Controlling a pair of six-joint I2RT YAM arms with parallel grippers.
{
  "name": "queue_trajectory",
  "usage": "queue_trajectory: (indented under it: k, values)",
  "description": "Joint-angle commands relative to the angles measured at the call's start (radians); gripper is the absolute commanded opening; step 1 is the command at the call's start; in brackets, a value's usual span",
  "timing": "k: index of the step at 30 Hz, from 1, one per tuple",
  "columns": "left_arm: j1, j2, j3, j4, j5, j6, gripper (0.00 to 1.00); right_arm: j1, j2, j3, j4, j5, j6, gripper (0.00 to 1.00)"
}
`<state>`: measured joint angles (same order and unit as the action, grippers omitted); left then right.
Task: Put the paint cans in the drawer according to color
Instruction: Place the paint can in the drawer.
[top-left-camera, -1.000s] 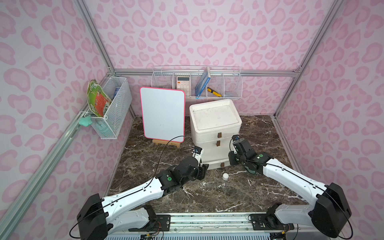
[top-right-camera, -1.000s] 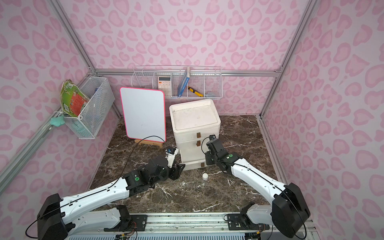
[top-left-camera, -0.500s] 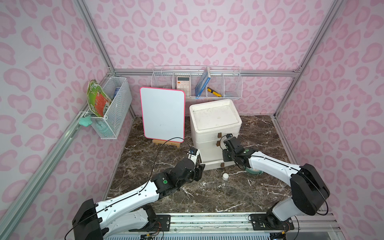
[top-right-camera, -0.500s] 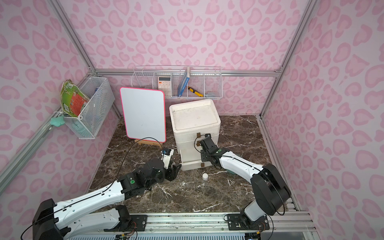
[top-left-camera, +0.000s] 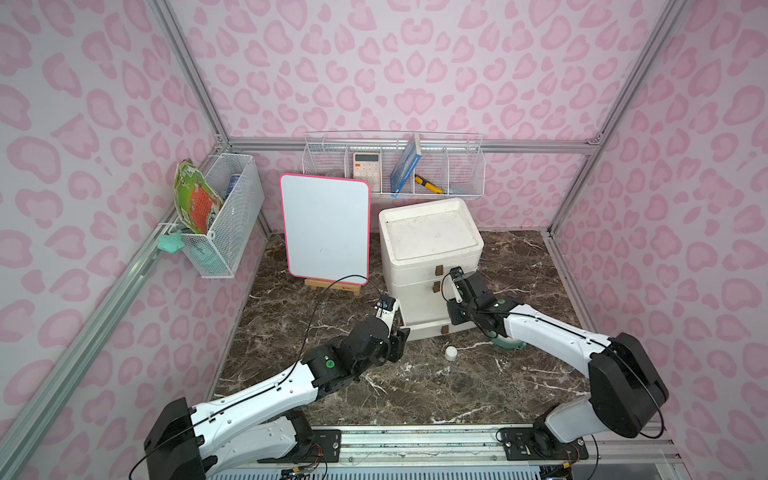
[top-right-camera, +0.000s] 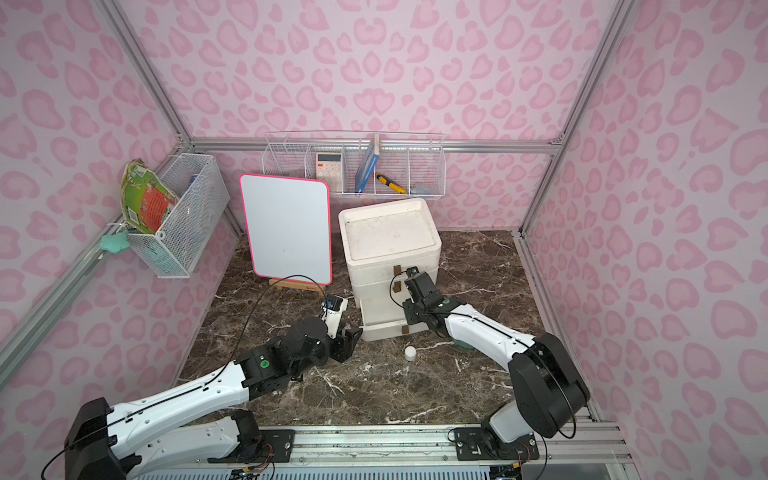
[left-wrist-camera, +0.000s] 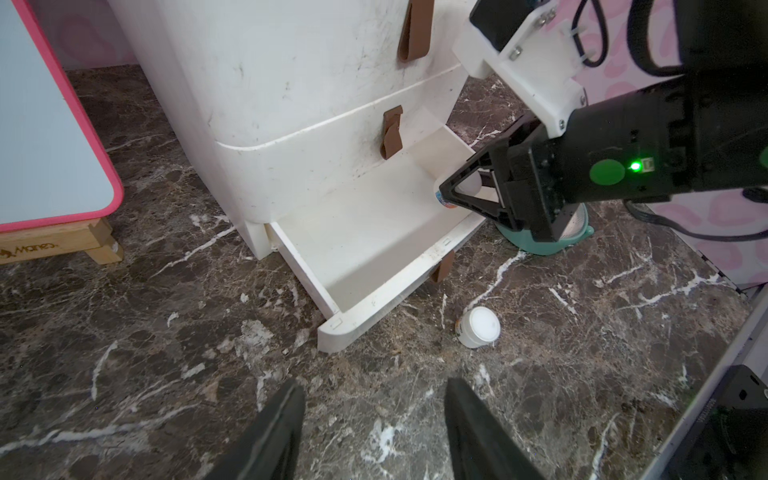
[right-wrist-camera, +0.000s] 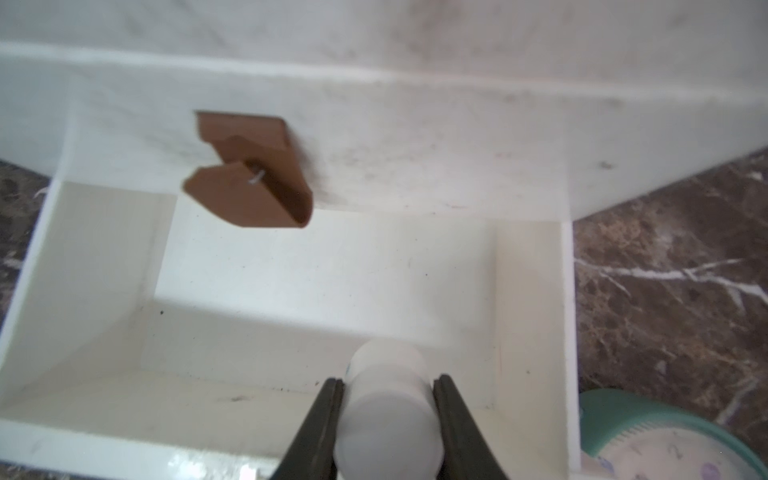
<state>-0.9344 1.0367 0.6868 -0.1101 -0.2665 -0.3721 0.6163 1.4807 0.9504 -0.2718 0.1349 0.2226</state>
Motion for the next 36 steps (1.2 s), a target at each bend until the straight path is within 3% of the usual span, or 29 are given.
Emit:
queue_trajectory:
  k: [1, 8, 11, 17, 24, 36]
  values:
    - [0.004, -0.007, -0.005, 0.014, -0.029, -0.030, 0.59, -0.042, -0.019, 0.008, -0.031, -0.182, -0.251, 0.34]
    - [0.006, -0.039, -0.045, 0.061, -0.010, -0.009, 0.59, -0.092, -0.018, 0.093, -0.101, -0.325, -0.544, 0.30]
    - [0.010, -0.059, -0.064, 0.065, -0.007, -0.007, 0.59, -0.094, -0.014, 0.103, -0.111, -0.382, -0.731, 0.30]
    - [0.025, -0.101, -0.095, 0.084, -0.004, -0.001, 0.59, -0.095, 0.088, 0.211, -0.244, -0.384, -0.964, 0.33]
    - [0.042, -0.125, -0.123, 0.100, -0.004, -0.010, 0.59, -0.103, 0.205, 0.313, -0.338, -0.326, -1.117, 0.37]
    - [0.069, -0.120, -0.126, 0.093, 0.016, 0.002, 0.59, -0.117, 0.397, 0.461, -0.447, -0.330, -1.132, 0.39]
